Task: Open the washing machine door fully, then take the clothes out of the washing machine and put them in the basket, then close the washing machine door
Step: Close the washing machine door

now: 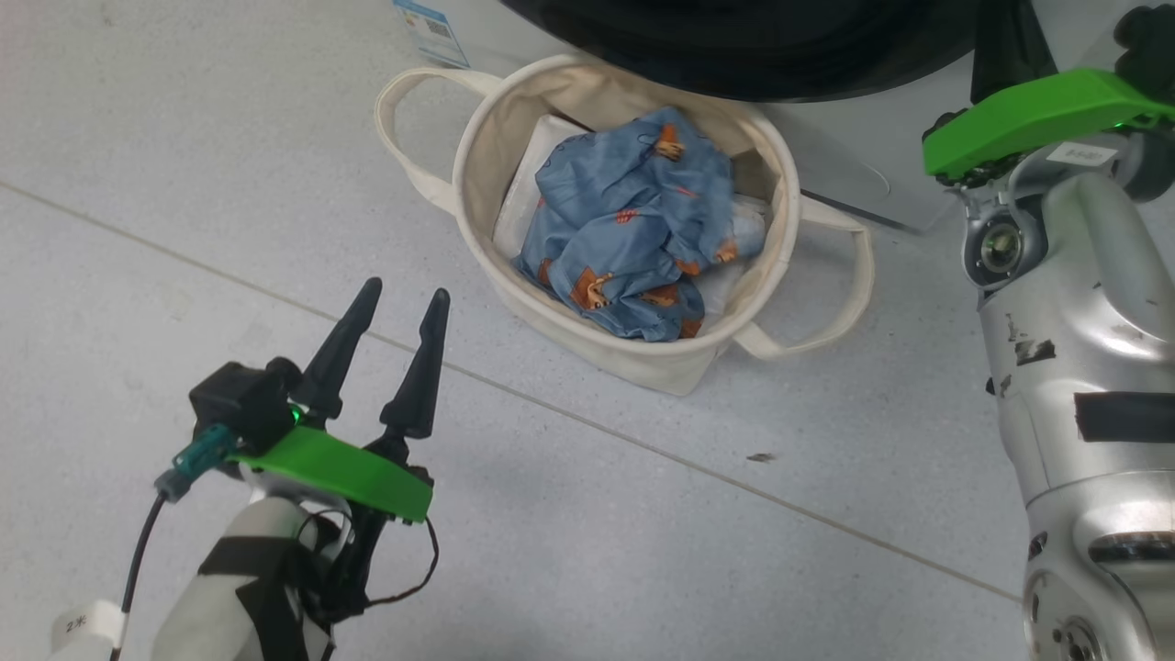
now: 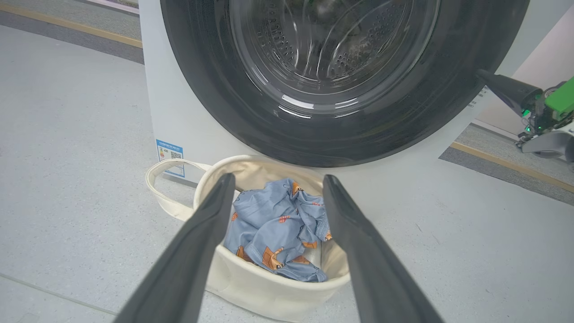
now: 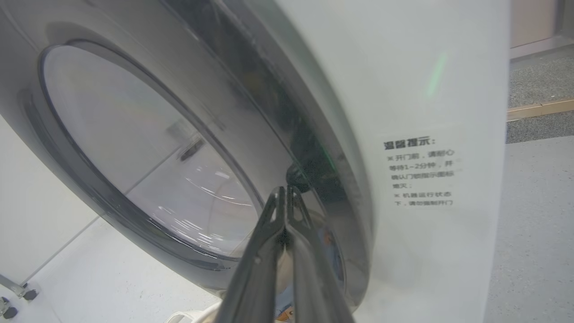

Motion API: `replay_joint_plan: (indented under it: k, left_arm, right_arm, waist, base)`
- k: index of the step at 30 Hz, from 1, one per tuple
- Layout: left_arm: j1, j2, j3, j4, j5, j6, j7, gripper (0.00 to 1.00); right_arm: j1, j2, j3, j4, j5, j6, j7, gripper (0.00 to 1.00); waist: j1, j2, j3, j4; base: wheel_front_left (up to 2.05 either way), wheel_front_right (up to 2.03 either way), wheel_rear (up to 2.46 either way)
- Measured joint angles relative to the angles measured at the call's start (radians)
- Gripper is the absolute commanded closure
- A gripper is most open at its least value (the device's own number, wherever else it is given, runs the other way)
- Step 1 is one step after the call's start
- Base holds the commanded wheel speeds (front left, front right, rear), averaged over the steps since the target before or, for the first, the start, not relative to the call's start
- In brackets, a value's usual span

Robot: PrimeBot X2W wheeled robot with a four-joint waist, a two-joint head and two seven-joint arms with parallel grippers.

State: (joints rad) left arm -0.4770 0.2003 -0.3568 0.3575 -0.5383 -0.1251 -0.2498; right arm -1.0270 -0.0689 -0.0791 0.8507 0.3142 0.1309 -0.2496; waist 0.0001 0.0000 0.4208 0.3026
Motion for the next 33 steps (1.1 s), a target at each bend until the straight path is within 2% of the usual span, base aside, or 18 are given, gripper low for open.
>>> replay_joint_plan:
  k: [5,6,7,8,9,16,22,26,33]
  left_arm:
    - [-0.002,-0.003,0.006,0.0,0.0,0.0,0.0,0.0]
    - [-0.002,-0.004,0.009,-0.001,0.0,0.0,0.0,0.0]
    - [-0.003,-0.004,0.013,-0.001,0.0,0.0,0.0,0.0]
    - [-0.003,-0.004,0.017,-0.001,0.0,0.0,0.0,0.0]
    - [-0.003,-0.003,0.021,-0.001,0.0,0.0,0.0,0.0]
    - [0.003,0.009,0.05,0.003,0.0,0.0,0.0,0.0]
    - [0.067,0.067,0.101,0.012,0.0,0.0,0.0,0.0]
    - [0.113,0.114,0.145,0.011,-0.003,0.0,0.0,0.0]
    - [0.18,0.182,0.259,-0.066,0.024,0.0,0.0,0.0]
  right_arm:
    - [-0.011,0.0,-0.005,0.0,-0.017,0.0,0.0,1.0]
    - [-0.011,0.001,-0.005,-0.001,-0.024,0.0,0.0,0.97]
    - [-0.011,0.001,-0.005,-0.002,-0.03,0.0,0.0,0.79]
    - [-0.01,0.001,-0.005,-0.006,-0.033,0.0,0.0,0.34]
    - [-0.009,0.002,-0.005,-0.013,-0.032,0.0,0.0,0.01]
    - [0.038,-0.001,0.068,-0.072,0.014,0.0,0.0,0.0]
    - [0.17,0.0,0.162,-0.165,0.082,0.0,0.0,0.0]
    - [0.242,-0.001,0.179,-0.23,0.077,0.0,0.0,0.0]
    - [0.38,0.0,0.174,-0.327,-0.001,0.0,0.0,0.0]
  waist:
    - [0.0,0.0,0.009,0.003]
    - [0.0,0.0,0.009,0.002]
    - [0.0,0.0,0.008,0.002]
    - [0.0,0.0,0.006,0.0]
    - [0.0,0.0,0.002,-0.001]
    - [0.0,0.0,-0.04,-0.02]
    - [0.0,0.0,-0.108,-0.064]
    - [0.0,0.0,-0.155,-0.11]
    - [0.0,0.0,-0.236,-0.202]
  base:
    - [0.0,0.0,0.0]
    - [0.0,0.0,0.0]
    - [0.0,0.0,0.0]
    - [0.0,0.0,0.0]
    - [0.0,0.0,0.0]
    - [0.0,0.0,0.0]
    - [0.0,0.0,0.0]
    - [0.0,0.0,0.0]
    - [0.0,0.0,0.0]
